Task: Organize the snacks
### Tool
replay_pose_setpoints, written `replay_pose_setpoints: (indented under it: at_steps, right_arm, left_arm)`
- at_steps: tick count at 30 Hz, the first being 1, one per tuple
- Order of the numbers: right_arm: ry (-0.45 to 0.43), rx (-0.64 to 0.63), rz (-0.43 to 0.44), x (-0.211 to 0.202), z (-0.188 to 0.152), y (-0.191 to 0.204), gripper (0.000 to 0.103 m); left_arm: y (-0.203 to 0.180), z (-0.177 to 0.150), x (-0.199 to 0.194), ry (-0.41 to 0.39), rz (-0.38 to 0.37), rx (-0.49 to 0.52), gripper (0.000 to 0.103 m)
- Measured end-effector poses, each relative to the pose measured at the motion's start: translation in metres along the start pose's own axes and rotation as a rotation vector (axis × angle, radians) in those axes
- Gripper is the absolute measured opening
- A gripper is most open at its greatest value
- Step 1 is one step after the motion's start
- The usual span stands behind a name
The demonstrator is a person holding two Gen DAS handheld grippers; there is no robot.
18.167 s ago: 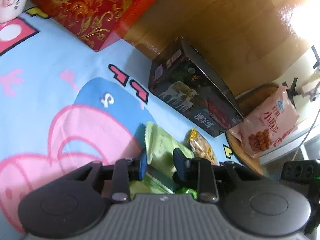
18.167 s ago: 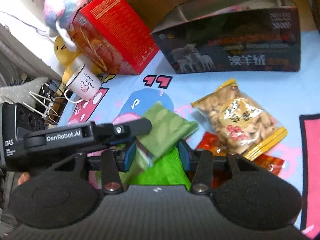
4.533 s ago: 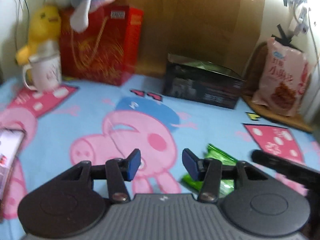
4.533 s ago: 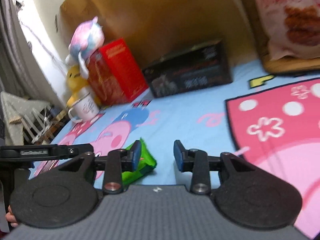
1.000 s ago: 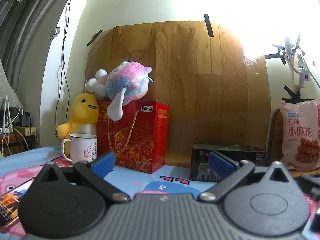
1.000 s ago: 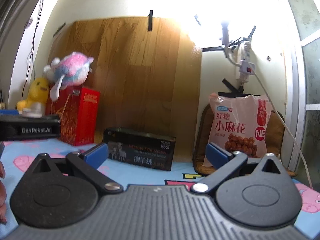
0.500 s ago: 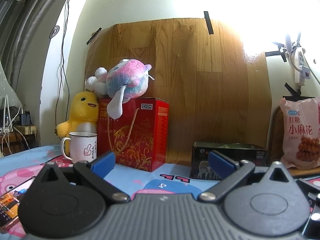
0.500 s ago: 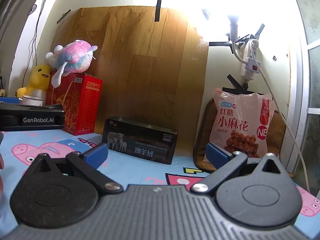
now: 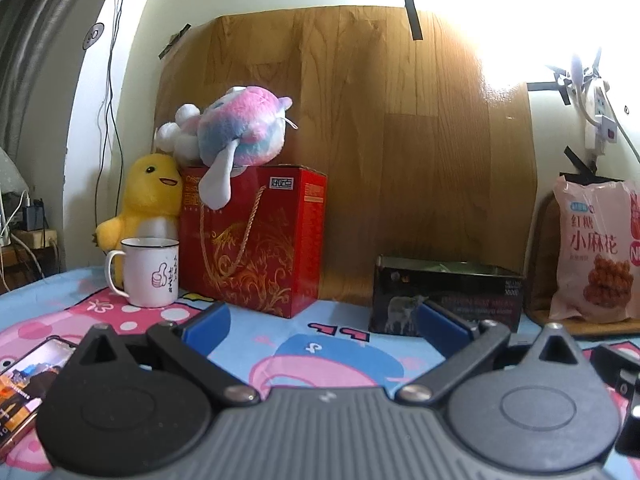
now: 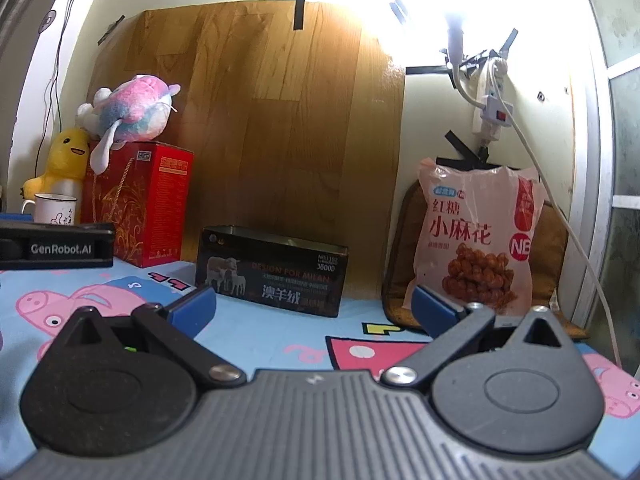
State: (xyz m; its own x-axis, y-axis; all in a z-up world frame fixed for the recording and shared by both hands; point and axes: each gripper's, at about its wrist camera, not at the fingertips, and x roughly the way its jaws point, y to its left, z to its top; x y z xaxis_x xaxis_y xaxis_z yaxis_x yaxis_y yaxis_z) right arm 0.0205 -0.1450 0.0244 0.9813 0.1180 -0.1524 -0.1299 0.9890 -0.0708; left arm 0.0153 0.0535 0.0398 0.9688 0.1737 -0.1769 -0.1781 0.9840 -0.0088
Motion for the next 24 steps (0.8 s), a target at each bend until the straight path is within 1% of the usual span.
replay_pose_setpoints:
  at_steps: [6, 17, 24]
  right_arm:
    - [0.019, 0.029, 0.008, 0.004, -0.001, -0.005, 0.103]
    - [0.006, 0.061, 0.005, 0.001, -0.001, -0.008, 0.103]
    - [0.014, 0.093, -0.007, 0.002, -0.001, -0.012, 0.103]
  left_arm:
    - [-0.001, 0.0, 0.002, 0.015, -0.008, 0.004, 0.103]
    - [-0.007, -0.001, 0.004, 0.021, -0.012, 0.042, 0.103]
    - [-0.008, 0.0, 0.005, 0.027, -0.01, 0.052, 0.103]
